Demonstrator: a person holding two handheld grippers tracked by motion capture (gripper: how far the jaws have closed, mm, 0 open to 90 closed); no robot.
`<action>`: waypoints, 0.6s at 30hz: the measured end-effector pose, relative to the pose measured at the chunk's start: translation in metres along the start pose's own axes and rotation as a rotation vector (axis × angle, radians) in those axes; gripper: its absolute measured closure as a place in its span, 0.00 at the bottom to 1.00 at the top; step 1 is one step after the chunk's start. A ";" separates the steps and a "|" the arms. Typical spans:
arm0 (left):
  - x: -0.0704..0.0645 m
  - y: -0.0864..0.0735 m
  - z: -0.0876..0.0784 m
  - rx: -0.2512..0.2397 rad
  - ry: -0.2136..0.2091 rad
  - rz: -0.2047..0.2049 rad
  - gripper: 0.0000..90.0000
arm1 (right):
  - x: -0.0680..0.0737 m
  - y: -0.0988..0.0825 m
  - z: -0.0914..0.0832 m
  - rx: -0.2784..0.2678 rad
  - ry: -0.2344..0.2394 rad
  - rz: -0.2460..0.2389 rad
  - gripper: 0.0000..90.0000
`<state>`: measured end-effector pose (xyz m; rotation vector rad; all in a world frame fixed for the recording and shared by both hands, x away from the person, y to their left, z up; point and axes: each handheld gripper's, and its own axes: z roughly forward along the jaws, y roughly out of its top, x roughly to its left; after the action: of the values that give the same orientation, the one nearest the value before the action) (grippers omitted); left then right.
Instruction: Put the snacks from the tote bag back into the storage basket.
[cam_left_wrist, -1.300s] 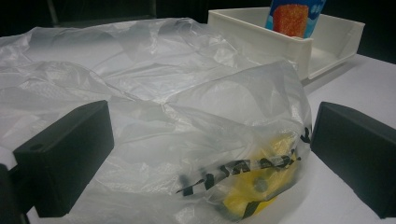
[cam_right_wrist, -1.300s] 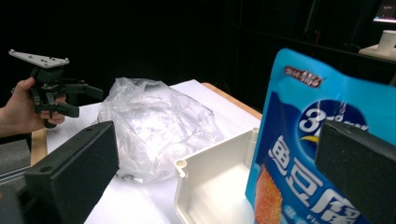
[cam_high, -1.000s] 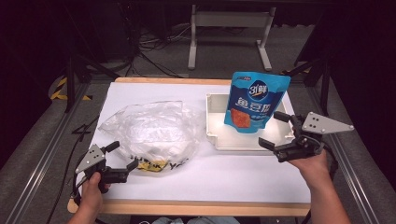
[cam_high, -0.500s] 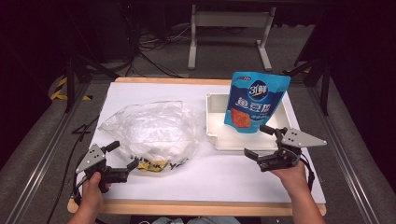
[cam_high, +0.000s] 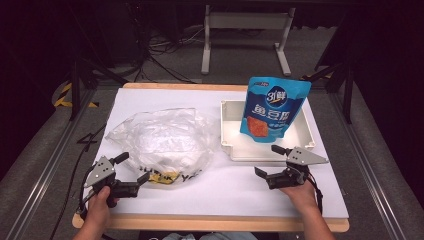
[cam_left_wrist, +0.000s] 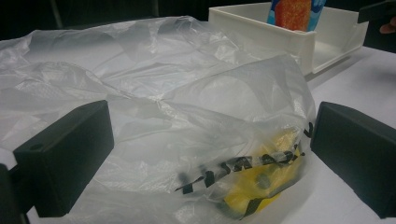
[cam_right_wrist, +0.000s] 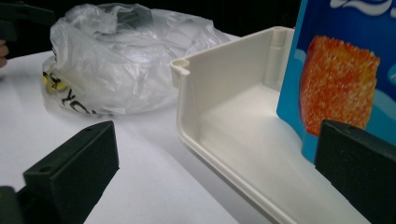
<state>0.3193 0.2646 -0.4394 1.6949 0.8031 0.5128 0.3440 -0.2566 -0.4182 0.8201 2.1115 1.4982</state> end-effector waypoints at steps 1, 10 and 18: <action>0.001 0.000 0.000 0.002 0.002 -0.003 0.00 | 0.000 -0.002 0.001 0.008 -0.008 -0.001 0.00; 0.004 -0.003 0.001 -0.014 0.012 -0.015 0.00 | 0.000 -0.018 0.016 0.066 -0.005 0.063 0.01; 0.001 -0.004 0.007 0.030 0.005 0.020 0.00 | -0.001 -0.020 0.025 0.140 -0.043 0.100 0.00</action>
<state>0.3238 0.2612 -0.4451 1.7309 0.8014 0.5208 0.3563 -0.2455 -0.4455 1.0131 2.1921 1.3799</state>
